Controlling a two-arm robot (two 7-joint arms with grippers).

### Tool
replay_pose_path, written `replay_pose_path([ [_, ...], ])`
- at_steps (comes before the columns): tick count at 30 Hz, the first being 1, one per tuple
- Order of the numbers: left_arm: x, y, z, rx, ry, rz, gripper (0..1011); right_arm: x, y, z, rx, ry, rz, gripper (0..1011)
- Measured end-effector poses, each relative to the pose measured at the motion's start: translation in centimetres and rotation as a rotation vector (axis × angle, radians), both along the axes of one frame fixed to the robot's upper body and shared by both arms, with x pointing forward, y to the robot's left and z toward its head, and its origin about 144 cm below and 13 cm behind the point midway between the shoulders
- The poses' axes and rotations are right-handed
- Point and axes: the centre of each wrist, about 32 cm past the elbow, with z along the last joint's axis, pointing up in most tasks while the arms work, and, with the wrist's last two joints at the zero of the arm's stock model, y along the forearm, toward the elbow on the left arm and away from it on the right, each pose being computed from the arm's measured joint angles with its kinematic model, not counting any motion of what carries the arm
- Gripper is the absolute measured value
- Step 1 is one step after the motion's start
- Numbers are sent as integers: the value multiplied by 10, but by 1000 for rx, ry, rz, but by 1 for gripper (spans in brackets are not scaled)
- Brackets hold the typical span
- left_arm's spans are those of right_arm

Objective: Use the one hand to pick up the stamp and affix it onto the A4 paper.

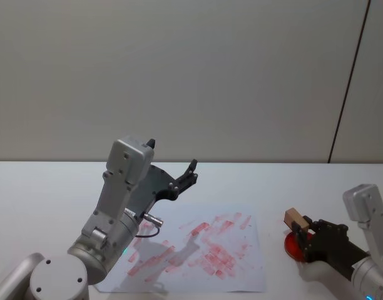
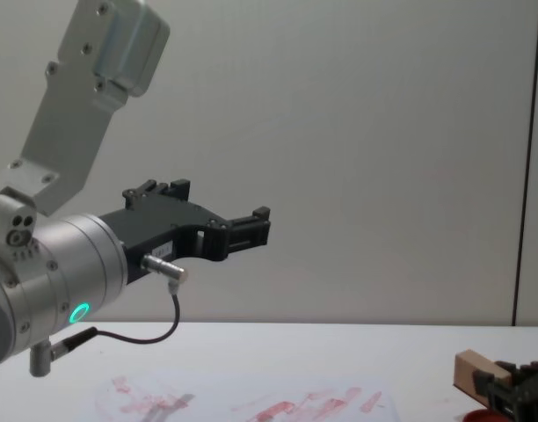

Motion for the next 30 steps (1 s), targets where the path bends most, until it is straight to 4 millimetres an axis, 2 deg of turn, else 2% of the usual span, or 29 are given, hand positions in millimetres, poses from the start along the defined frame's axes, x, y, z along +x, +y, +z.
replay_pose_path([
  [20,0,0,0,0,0,0,1002,-3,-5,-2,-11,23,5,228],
  [24,0,0,0,0,0,0,1003,-3,-6,-4,-13,32,1,358],
  [25,0,0,0,0,0,0,1002,-3,-7,-4,-13,33,0,358],
  [26,0,0,0,0,0,0,1003,-3,-7,-4,-10,36,-2,443],
  [30,0,0,0,0,0,0,1002,-3,-8,-3,-2,38,-6,547],
])
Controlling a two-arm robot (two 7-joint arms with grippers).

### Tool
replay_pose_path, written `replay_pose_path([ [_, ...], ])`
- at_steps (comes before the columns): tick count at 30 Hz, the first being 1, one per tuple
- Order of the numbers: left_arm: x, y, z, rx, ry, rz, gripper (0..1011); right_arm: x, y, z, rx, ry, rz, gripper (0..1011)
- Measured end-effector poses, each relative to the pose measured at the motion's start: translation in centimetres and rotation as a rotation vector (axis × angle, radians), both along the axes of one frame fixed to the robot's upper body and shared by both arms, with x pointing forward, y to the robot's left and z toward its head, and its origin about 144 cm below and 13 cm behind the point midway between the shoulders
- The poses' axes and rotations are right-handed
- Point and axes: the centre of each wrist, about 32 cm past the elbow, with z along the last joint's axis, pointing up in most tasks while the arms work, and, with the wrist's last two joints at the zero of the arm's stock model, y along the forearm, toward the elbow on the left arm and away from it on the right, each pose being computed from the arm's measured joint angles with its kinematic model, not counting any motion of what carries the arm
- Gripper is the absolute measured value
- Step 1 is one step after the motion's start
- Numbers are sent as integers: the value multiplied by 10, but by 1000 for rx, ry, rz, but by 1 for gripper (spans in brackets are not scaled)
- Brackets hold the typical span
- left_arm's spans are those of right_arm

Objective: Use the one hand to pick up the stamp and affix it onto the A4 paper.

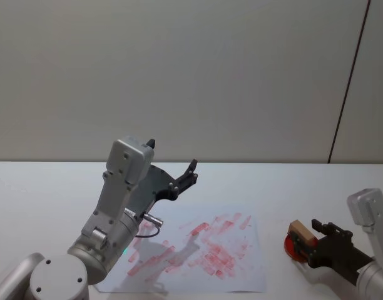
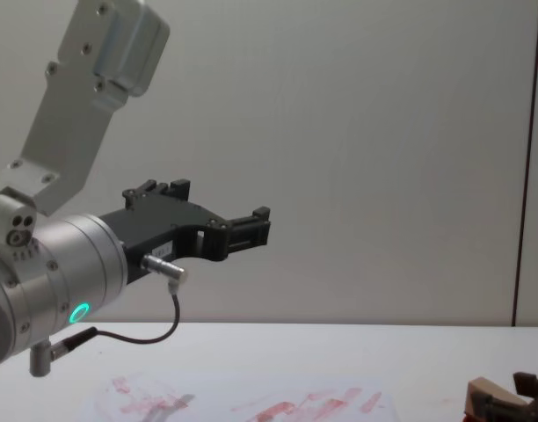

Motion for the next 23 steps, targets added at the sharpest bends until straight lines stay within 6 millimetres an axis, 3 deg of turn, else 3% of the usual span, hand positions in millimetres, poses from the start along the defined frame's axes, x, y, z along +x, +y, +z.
replay_pose_path([
  [14,0,0,0,0,0,0,1002,-1,1,13,48,-84,-2,970],
  [23,0,0,0,0,0,0,1003,-2,4,25,79,-150,0,1001],
])
